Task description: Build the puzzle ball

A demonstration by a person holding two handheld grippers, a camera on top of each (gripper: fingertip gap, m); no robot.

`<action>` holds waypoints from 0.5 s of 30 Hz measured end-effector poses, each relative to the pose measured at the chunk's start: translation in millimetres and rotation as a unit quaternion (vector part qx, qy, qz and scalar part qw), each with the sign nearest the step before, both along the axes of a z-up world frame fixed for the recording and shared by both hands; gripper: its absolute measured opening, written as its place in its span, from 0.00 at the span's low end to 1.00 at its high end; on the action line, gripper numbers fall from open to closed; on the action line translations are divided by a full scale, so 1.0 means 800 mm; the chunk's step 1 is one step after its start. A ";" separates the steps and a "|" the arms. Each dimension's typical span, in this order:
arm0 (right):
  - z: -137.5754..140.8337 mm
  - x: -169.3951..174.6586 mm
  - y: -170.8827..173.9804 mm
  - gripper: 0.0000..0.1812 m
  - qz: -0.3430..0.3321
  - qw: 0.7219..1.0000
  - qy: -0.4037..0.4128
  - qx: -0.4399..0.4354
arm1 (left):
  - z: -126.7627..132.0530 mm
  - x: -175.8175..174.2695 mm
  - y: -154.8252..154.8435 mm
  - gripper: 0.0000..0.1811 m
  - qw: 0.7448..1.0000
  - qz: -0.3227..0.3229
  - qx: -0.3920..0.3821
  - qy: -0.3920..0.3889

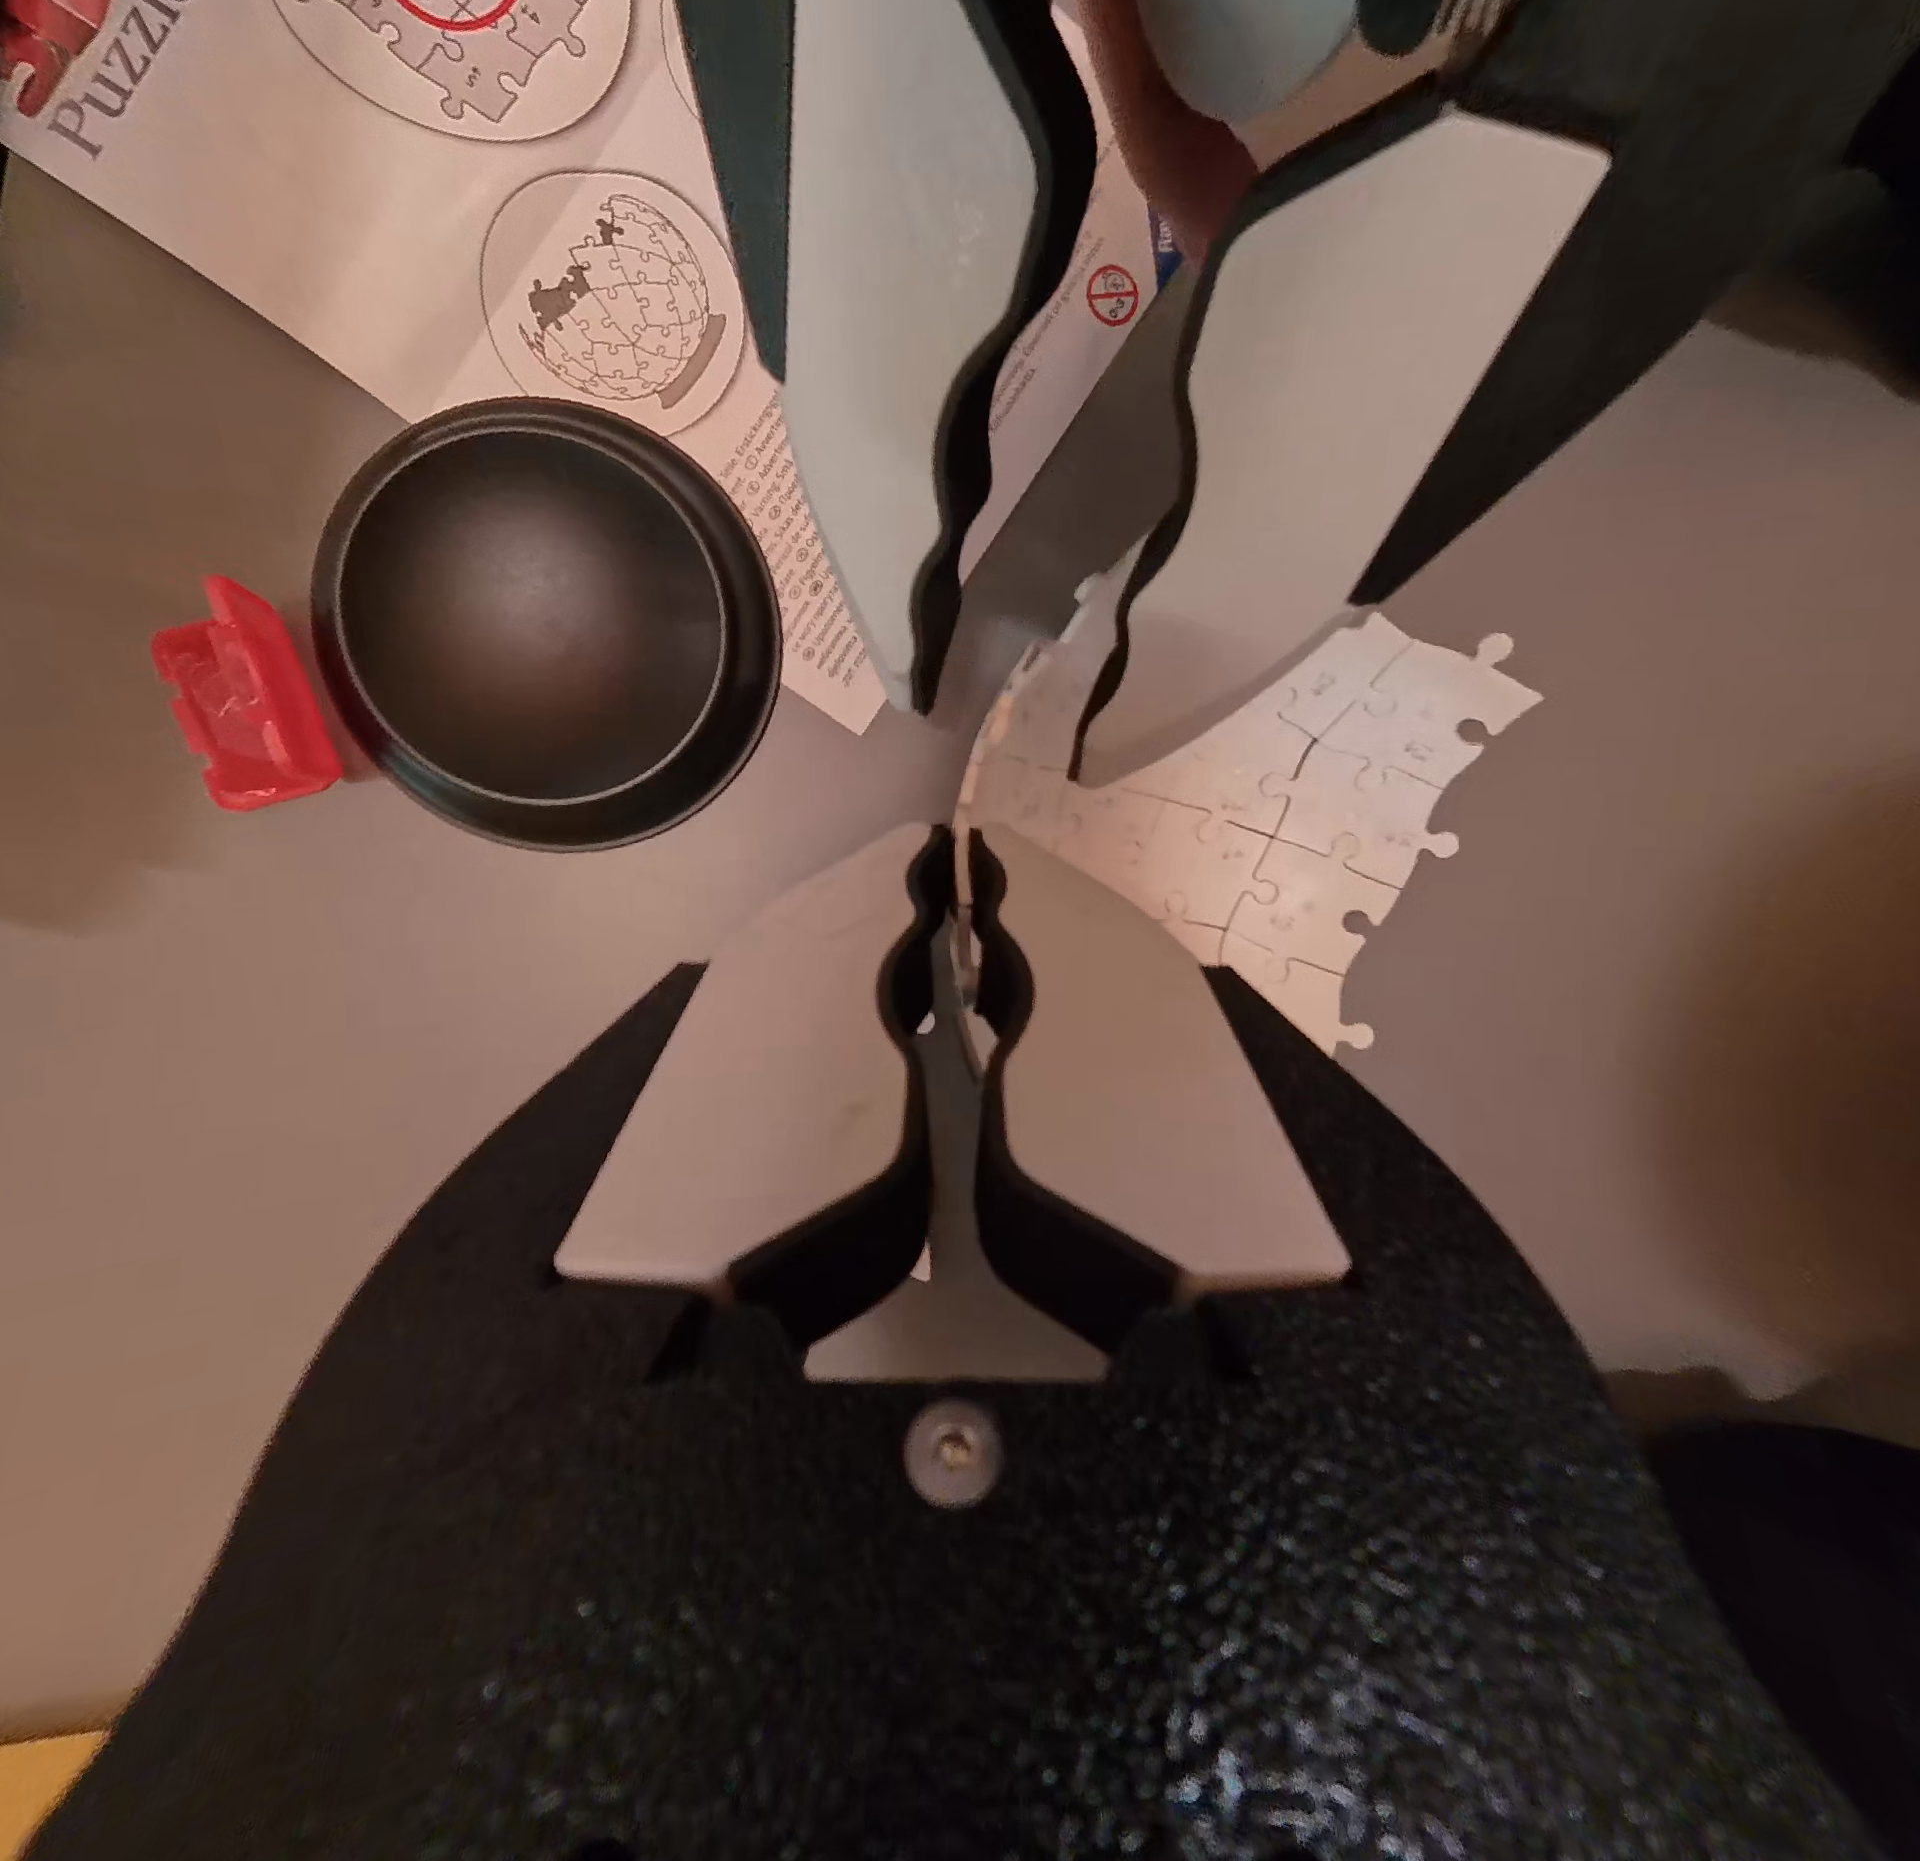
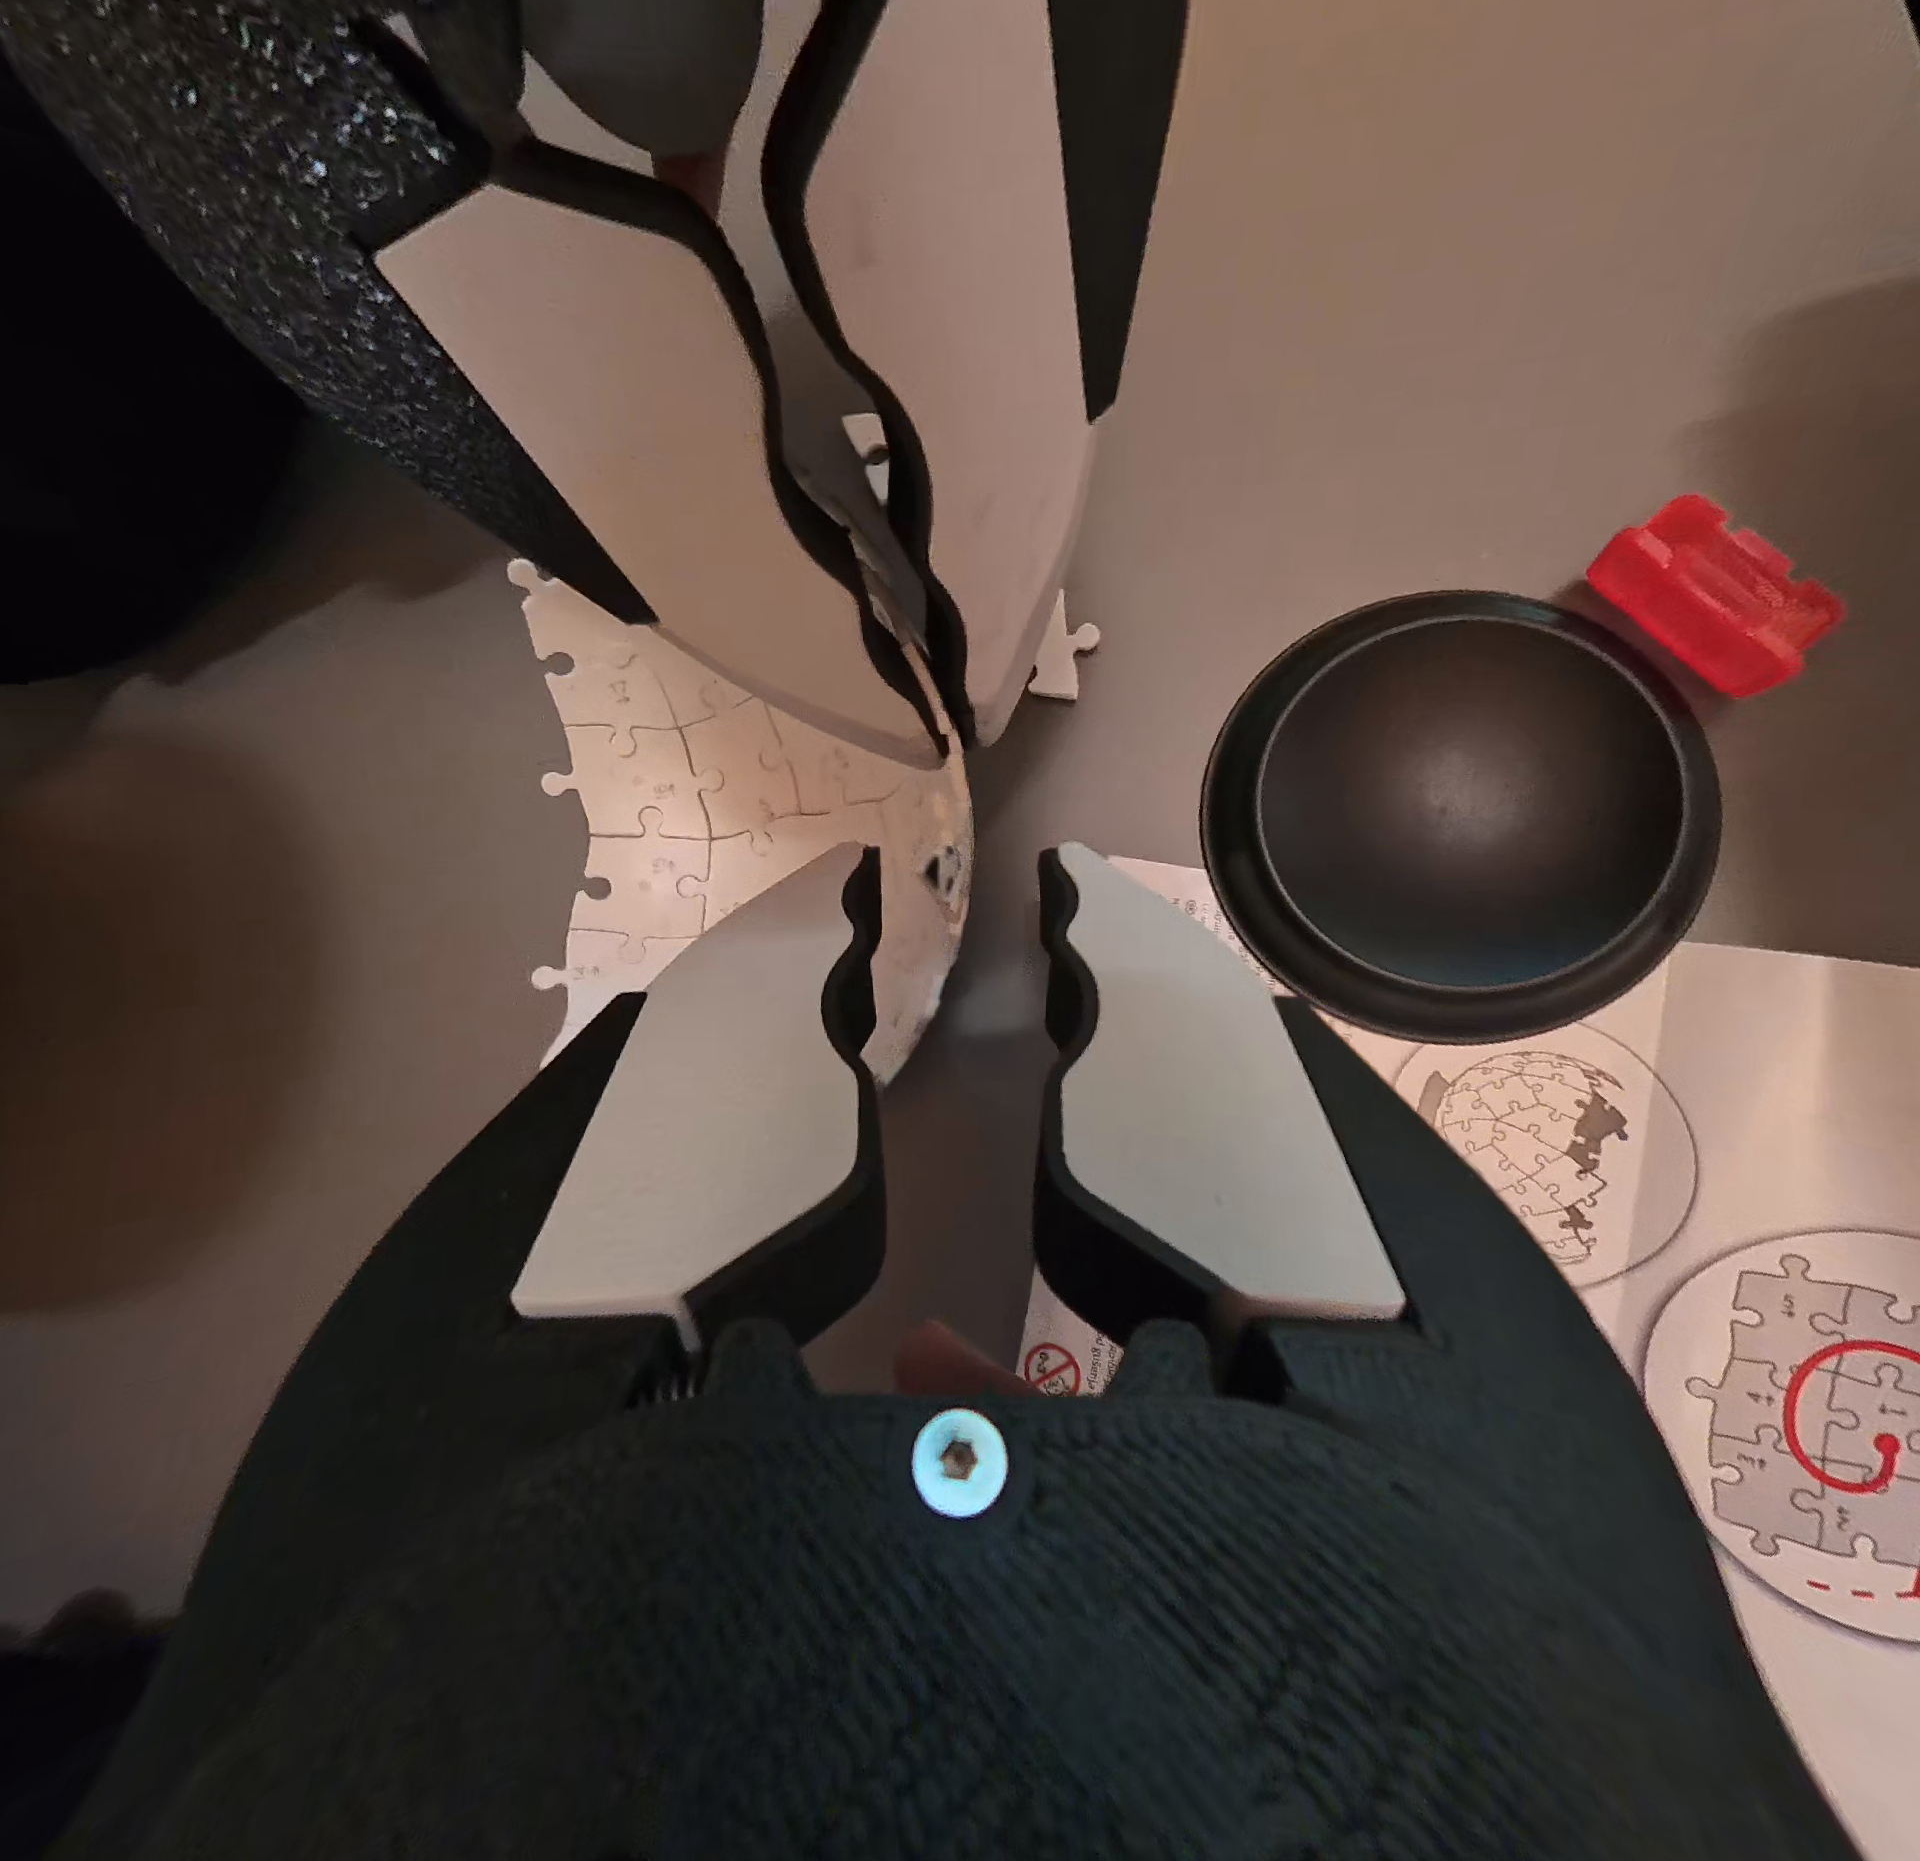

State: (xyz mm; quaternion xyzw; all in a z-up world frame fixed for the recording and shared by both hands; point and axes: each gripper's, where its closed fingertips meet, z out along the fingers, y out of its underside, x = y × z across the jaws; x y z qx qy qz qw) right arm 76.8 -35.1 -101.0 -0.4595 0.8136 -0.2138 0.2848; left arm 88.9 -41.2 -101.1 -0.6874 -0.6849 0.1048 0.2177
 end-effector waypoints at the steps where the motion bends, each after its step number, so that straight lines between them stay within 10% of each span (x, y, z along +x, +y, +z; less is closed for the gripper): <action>1: -0.001 0.000 0.000 0.16 0.001 1.000 0.003 -0.001 | 0.000 0.000 0.000 0.01 1.000 -0.001 -0.001 -0.001; 15: 0.007 0.001 -0.004 0.03 -0.010 1.000 -0.022 0.003 | -0.005 0.001 0.001 0.01 1.000 -0.003 -0.002 -0.010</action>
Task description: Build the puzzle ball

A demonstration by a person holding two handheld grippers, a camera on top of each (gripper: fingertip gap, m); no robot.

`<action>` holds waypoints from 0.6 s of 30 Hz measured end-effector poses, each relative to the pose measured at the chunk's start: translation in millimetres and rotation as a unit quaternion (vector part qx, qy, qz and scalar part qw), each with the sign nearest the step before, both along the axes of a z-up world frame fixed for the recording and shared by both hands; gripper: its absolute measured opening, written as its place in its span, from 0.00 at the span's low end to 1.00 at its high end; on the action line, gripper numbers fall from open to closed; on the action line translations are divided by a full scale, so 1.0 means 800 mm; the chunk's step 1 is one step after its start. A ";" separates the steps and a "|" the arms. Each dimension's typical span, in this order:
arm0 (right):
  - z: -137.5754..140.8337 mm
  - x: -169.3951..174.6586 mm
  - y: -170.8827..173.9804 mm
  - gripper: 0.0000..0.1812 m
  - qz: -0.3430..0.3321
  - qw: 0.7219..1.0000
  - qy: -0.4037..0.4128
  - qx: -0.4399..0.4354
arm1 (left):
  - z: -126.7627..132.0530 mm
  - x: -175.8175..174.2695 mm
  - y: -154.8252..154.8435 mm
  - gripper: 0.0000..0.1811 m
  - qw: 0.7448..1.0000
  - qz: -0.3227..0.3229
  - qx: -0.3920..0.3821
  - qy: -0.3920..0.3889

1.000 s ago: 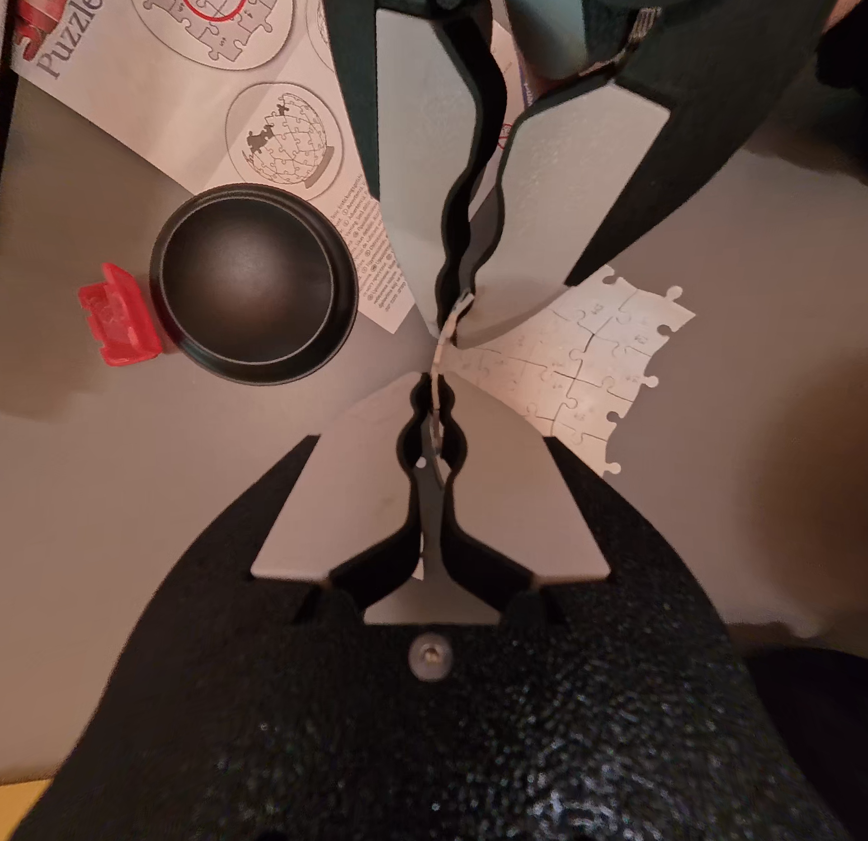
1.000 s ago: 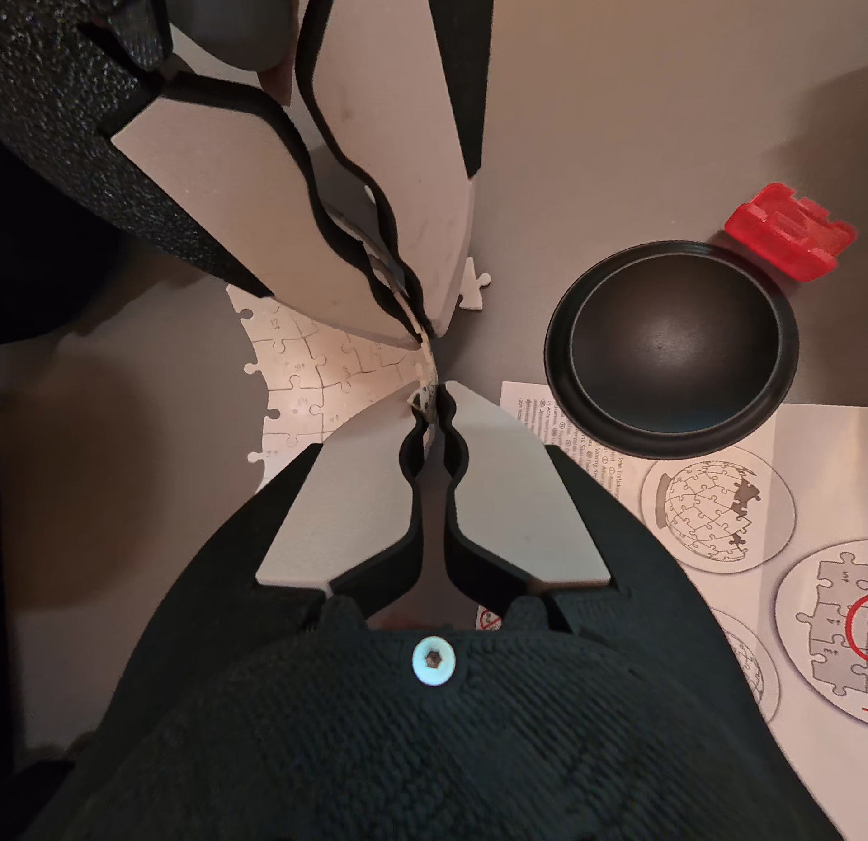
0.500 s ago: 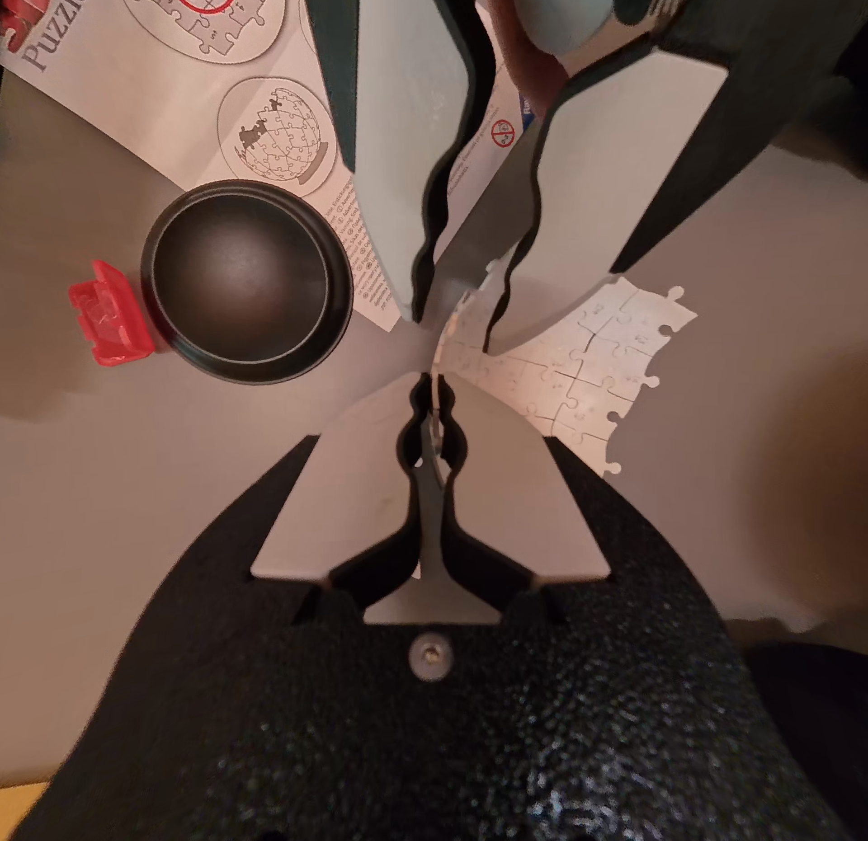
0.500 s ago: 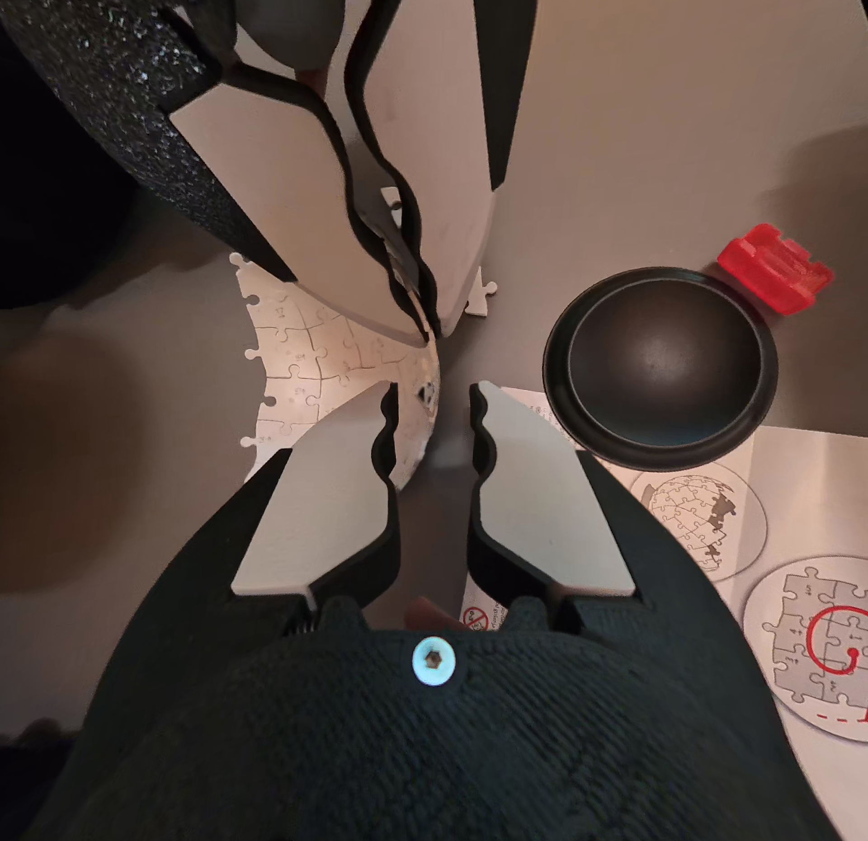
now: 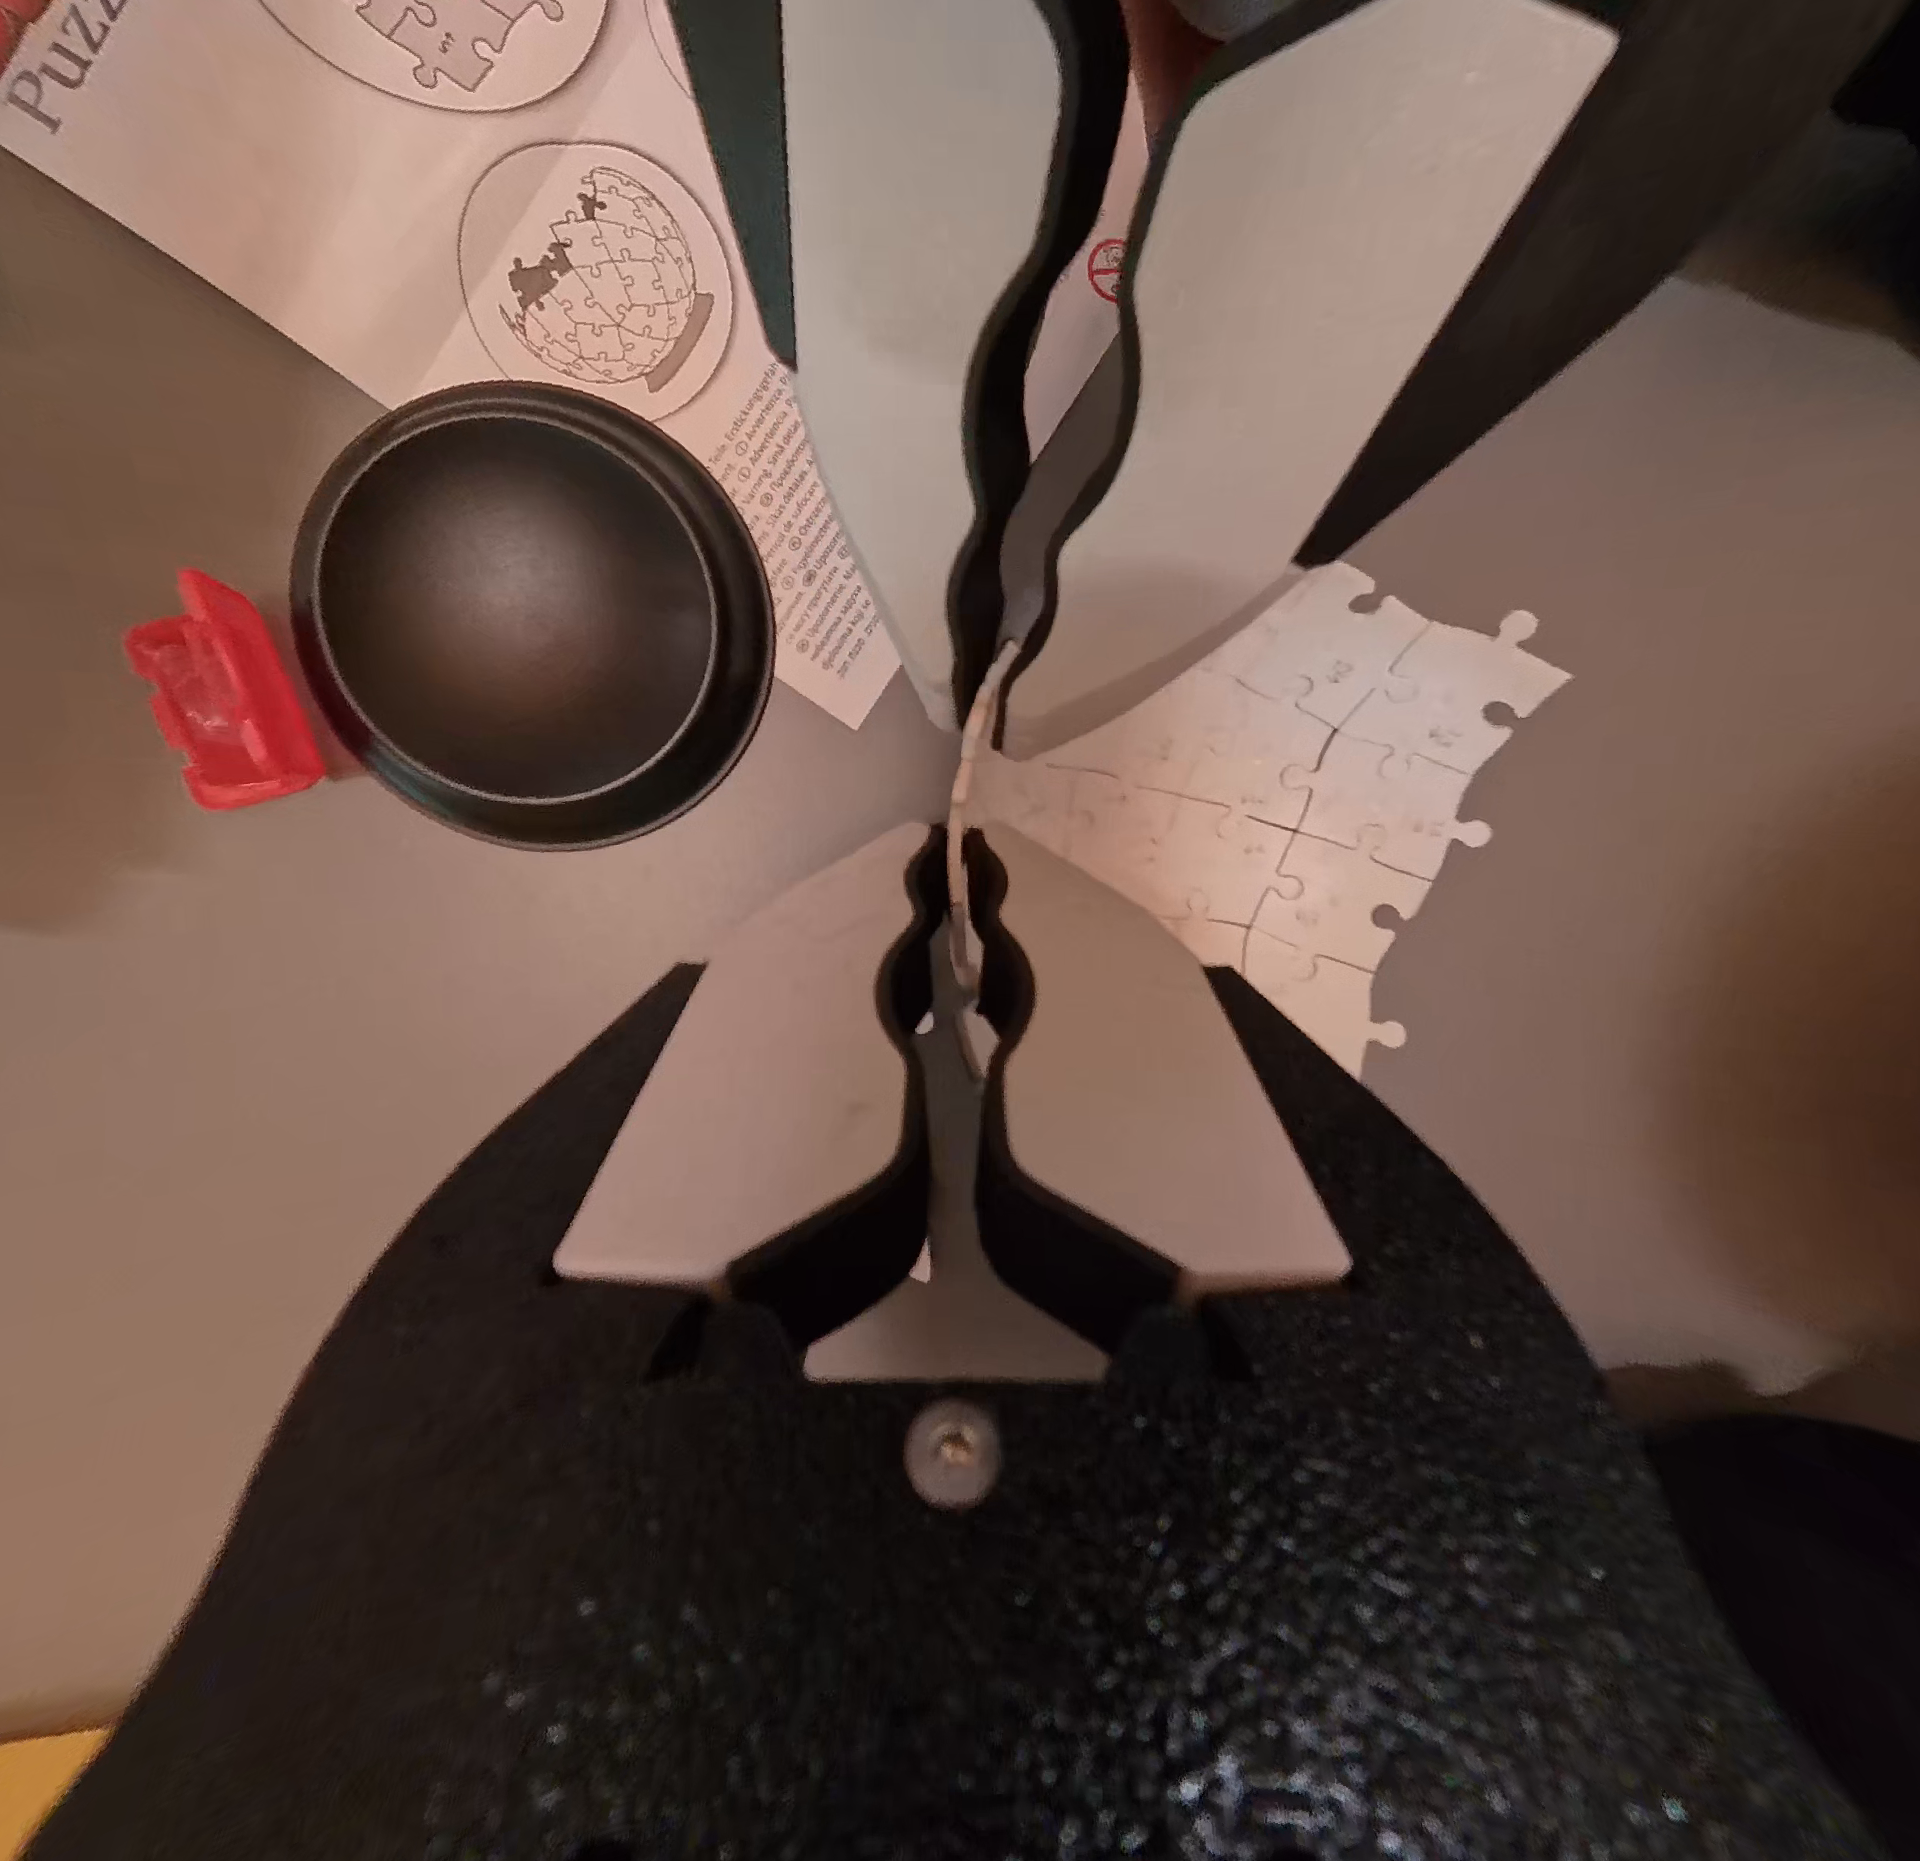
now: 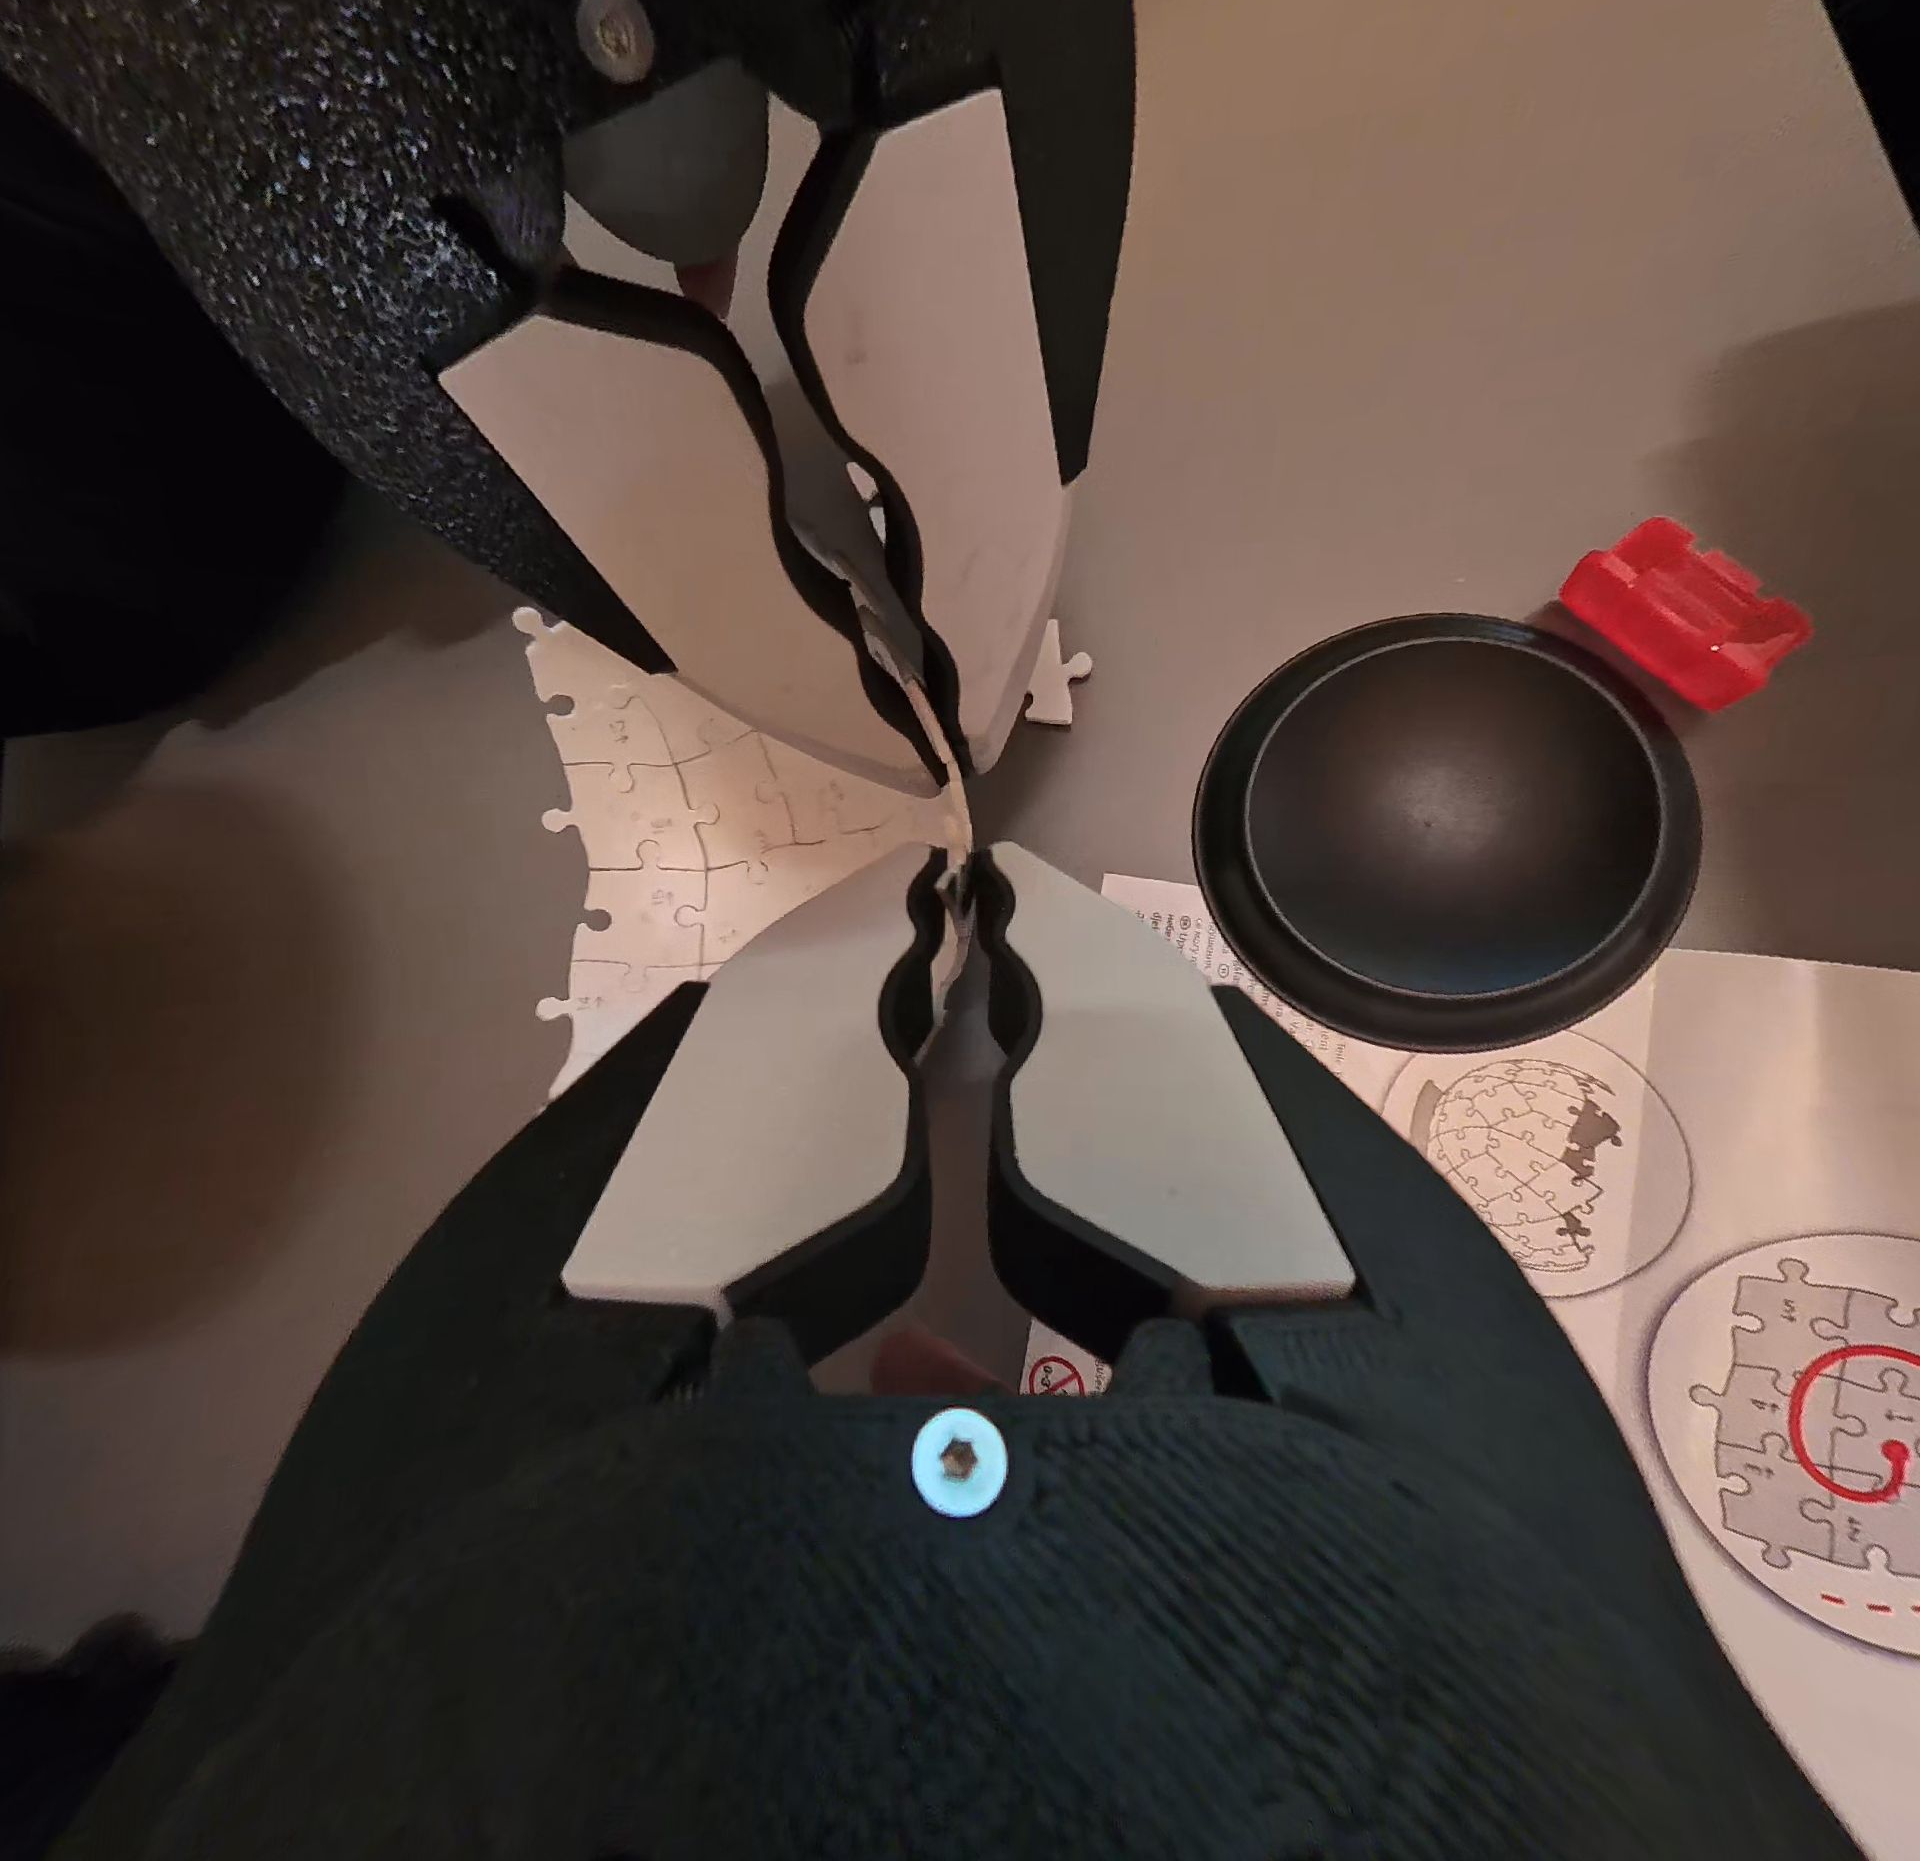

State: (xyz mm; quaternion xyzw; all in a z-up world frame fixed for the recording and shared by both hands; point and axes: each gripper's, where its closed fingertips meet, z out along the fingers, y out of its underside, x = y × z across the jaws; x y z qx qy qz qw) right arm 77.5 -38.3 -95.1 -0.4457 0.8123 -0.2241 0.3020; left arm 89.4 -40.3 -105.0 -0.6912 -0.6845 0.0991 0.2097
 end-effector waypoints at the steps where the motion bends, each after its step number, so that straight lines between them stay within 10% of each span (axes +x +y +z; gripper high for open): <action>1: -0.001 0.000 0.000 0.02 -0.001 1.000 0.004 -0.002 | 0.000 0.000 0.000 0.02 1.000 -0.001 0.000 -0.001; 18: 0.016 -0.028 0.001 0.21 -0.034 0.999 0.002 -0.003 | -0.004 0.008 0.007 0.09 1.000 0.006 0.014 -0.023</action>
